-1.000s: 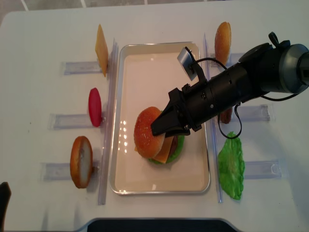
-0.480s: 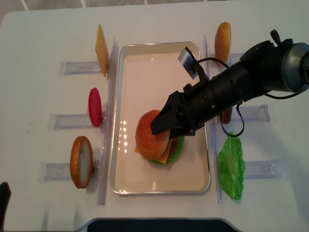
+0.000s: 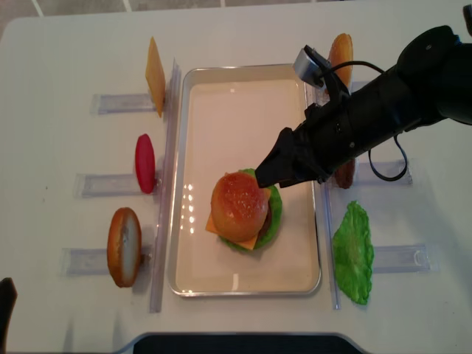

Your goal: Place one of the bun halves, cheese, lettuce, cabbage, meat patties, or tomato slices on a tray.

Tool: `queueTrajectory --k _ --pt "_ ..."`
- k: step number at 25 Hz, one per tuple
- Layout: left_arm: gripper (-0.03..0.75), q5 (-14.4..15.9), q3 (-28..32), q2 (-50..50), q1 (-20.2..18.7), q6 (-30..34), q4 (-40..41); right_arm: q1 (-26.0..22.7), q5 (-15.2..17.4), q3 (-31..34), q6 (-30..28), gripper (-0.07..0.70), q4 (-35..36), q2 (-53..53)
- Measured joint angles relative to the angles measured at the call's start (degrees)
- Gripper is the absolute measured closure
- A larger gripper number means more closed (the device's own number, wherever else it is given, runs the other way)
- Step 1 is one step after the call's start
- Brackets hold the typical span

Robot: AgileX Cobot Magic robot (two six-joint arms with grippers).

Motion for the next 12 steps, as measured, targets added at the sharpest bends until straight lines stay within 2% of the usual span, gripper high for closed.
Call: queueTrajectory --k 6,8,12 --pt "0.024 0.0 0.0 0.0 0.0 0.0 0.0 -0.01 -4.11 0.0 9.35 0.171 -12.4 -7.27" --pt "0.024 0.0 0.0 0.0 0.0 0.0 0.0 -0.01 -4.56 0.0 13.29 0.171 -17.76 -10.79" --pt "0.024 0.0 0.0 0.0 0.0 0.0 0.0 -0.01 -5.59 0.0 20.36 0.171 -33.03 -16.96"
